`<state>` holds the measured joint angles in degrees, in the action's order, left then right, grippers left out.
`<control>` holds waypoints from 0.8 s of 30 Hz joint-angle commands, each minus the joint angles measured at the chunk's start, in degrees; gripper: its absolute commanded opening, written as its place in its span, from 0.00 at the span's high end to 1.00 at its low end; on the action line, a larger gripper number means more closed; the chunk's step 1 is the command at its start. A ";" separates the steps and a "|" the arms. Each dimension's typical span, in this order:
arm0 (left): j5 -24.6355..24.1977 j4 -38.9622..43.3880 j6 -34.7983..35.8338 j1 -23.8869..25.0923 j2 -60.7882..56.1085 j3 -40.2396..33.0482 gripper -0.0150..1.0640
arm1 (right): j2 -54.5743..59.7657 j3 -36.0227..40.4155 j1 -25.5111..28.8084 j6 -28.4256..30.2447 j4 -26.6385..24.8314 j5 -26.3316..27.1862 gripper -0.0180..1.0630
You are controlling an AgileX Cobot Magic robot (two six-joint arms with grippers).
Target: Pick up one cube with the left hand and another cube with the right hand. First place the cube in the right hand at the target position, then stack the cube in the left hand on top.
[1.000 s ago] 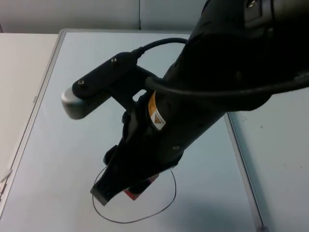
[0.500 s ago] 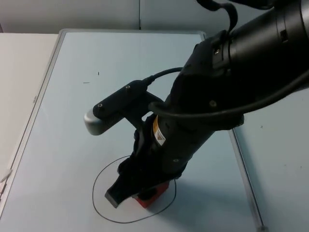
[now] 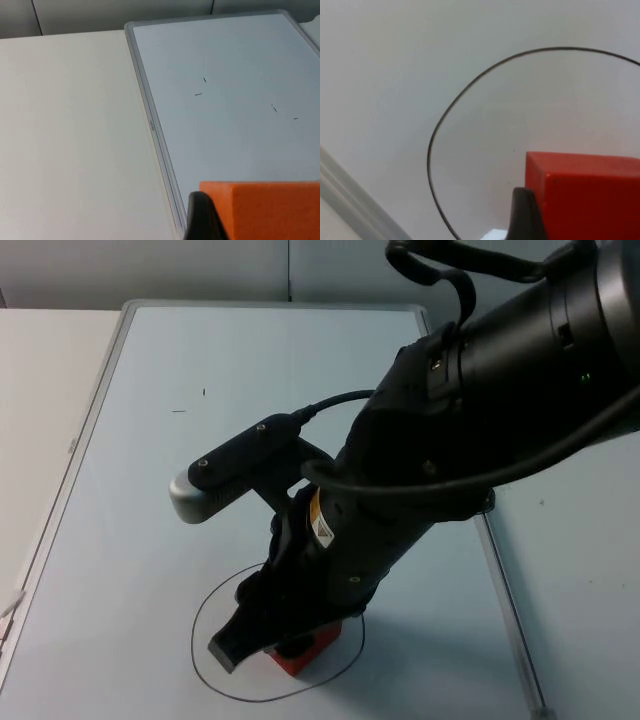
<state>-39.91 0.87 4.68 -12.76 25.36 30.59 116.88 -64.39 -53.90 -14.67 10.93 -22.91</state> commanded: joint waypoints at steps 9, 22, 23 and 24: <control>1.04 -0.41 0.25 -0.33 -0.24 -0.20 0.89 | 0.69 -0.43 0.13 -0.18 -0.79 0.59 0.47; 1.33 -0.52 0.25 -0.33 -0.24 -0.69 0.89 | -10.06 -0.43 0.13 0.49 -0.33 0.58 0.19; 1.33 -0.52 0.25 -0.33 -0.24 -0.69 0.89 | -12.58 -0.43 0.13 1.05 -0.33 0.47 0.19; 1.33 -0.52 0.25 -0.33 -0.24 -0.69 0.89 | -15.56 -0.43 0.13 1.47 -0.33 0.47 0.19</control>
<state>-39.64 0.87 4.68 -12.76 25.36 29.95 105.68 -64.39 -53.80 -14.13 10.53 -22.77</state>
